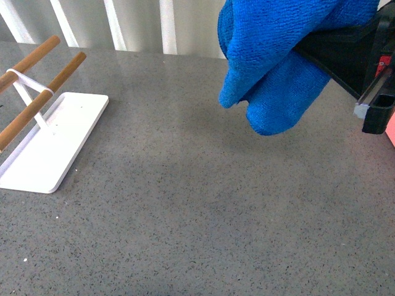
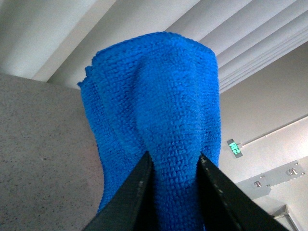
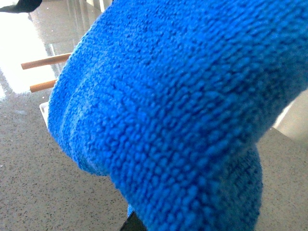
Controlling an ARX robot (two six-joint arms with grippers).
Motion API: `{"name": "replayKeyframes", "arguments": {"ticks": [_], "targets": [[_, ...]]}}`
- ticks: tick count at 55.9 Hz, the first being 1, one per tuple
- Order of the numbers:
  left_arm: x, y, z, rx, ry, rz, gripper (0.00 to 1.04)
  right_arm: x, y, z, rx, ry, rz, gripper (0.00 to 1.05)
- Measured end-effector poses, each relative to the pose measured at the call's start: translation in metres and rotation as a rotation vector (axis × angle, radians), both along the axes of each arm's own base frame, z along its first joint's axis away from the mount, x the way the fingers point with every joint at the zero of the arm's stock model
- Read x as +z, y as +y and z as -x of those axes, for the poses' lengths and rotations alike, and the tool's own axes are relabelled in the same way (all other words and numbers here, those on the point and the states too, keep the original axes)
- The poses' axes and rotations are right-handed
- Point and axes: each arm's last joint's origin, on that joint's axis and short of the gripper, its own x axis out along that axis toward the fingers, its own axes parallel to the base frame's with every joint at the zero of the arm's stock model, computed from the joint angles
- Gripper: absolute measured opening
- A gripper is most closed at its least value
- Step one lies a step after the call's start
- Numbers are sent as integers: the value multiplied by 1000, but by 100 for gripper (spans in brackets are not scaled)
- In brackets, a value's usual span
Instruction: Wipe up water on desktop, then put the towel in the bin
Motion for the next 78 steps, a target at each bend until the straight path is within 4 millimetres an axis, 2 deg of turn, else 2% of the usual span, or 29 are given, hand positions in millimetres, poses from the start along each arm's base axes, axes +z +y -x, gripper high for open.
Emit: {"name": "replayKeyframes", "arguments": {"ticks": [7, 12, 18, 24, 31, 42, 49, 50, 53, 56, 58, 66, 71, 78], "targets": [[-10, 11, -7, 31, 23, -44, 61, 2, -4, 0, -11, -5, 0, 4], [-20, 27, -16, 70, 46, -85, 77, 2, -7, 0, -12, -3, 0, 4], [-29, 58, -25, 118, 51, -149, 100, 3, -14, 1, -26, -7, 0, 4], [-37, 92, -21, 137, 39, -216, 98, 1, -26, 2, -59, 1, 1, 4], [-51, 127, -6, 144, 43, -284, 98, -3, -39, 3, -97, 12, 5, 4], [-67, 174, 32, 169, 61, -352, 98, -8, -53, 1, -155, 28, 18, 4], [-71, 196, 55, 196, 53, -367, 98, -14, -58, 0, -177, 43, 28, 4], [-74, 197, 58, 244, 17, -413, 95, -15, -59, 0, -180, 46, 31, 4], [-85, 206, 78, 575, -172, -590, 81, -19, -61, -2, -192, 59, 41, 4], [-91, 208, 103, 730, -247, -649, 68, -24, -61, -3, -205, 68, 55, 4], [-89, 208, 114, 774, -282, -659, 63, -26, -61, -4, -208, 73, 60, 4], [-78, 199, 139, 803, -358, -669, 39, -28, -61, -4, -213, 75, 72, 4], [-80, 195, 149, 791, -353, -673, 28, -29, -59, -4, -206, 74, 79, 4], [-83, 189, 166, 787, -340, -683, 6, -29, -59, -4, -213, 72, 88, 4]]}}
